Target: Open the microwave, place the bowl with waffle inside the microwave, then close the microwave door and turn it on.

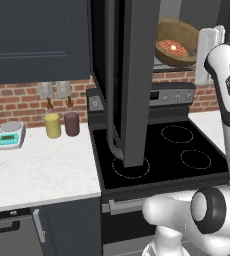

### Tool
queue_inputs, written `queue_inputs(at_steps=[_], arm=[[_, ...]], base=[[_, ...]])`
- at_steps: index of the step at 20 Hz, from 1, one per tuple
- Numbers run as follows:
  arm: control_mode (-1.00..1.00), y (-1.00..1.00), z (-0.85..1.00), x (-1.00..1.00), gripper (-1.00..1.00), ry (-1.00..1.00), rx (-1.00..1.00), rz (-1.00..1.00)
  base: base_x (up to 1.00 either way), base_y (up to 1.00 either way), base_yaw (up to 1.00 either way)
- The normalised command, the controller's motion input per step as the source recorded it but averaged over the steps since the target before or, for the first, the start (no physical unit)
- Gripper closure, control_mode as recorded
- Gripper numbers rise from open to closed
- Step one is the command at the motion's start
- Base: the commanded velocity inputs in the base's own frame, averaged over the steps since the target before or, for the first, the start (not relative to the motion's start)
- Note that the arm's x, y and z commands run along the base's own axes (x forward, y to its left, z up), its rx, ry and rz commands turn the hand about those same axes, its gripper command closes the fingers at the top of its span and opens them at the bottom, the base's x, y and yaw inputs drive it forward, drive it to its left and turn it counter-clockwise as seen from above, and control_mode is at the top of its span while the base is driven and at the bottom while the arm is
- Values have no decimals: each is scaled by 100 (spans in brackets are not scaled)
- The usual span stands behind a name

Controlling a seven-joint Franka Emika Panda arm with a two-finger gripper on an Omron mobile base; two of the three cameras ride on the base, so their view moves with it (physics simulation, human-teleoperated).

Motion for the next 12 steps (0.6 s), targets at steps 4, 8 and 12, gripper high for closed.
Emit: queue_inputs(at_steps=[4, 8, 12], arm=[[-100, 18, -1, 68, 100, 0, -1, 0], [-100, 20, -3, 73, 100, 2, -1, 0], [-100, 15, -14, 74, 100, 3, 0, 0]], base=[[0, 0, 0], [0, 0, 0], [0, 0, 0]])
